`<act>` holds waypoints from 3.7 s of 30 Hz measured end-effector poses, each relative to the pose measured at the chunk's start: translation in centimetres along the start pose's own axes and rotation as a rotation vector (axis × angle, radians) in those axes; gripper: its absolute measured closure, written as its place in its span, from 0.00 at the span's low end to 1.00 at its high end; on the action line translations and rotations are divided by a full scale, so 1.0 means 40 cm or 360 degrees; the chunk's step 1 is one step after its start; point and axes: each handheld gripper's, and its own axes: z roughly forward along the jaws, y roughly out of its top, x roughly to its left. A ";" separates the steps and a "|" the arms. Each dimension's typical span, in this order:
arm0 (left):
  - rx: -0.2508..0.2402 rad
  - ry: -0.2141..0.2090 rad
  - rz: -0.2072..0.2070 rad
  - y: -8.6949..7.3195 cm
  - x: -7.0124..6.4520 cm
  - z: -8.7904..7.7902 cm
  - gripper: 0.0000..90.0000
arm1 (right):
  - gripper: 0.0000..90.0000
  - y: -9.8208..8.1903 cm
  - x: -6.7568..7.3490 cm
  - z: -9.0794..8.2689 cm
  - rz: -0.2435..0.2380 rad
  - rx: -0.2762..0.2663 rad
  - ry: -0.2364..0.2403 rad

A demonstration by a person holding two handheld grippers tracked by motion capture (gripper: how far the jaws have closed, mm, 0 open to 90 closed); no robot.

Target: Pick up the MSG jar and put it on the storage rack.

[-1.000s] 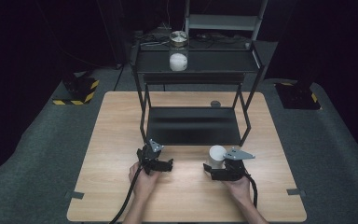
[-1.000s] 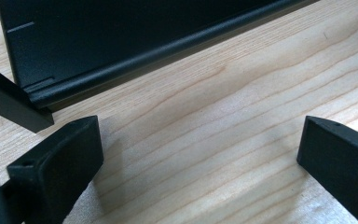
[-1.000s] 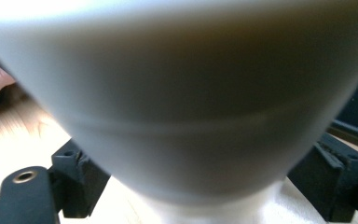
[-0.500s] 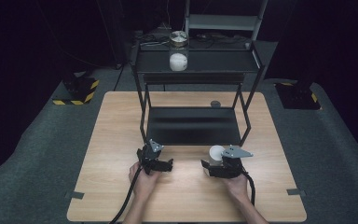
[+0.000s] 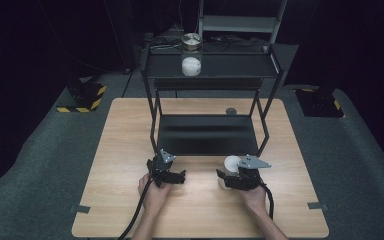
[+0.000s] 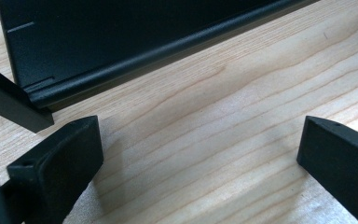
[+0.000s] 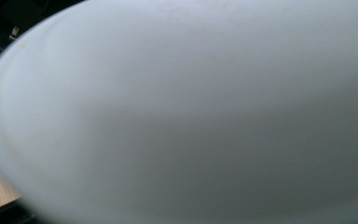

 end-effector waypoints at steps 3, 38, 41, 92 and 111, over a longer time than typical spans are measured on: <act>0.0000 0.0000 0.0000 0.000 0.000 0.000 0.00 | 0.36 0.002 0.003 -0.001 -0.0007 0.0004 -0.0007; 0.0000 0.0000 0.0000 0.000 0.000 0.000 0.00 | 0.38 0.123 -0.016 -0.038 -0.0092 0.0050 0.0008; 0.0000 0.0000 0.0000 0.000 0.000 0.000 0.00 | 0.38 0.142 -0.024 -0.044 -0.0090 0.0053 0.0015; -0.0003 0.0000 -0.0004 -0.001 0.000 0.000 0.00 | 0.39 0.558 -0.086 -0.157 -0.0211 -0.0012 0.0098; -0.0002 0.0002 -0.0003 0.000 -0.001 0.000 0.00 | 0.40 0.759 -0.074 -0.175 -0.0222 -0.0058 0.0108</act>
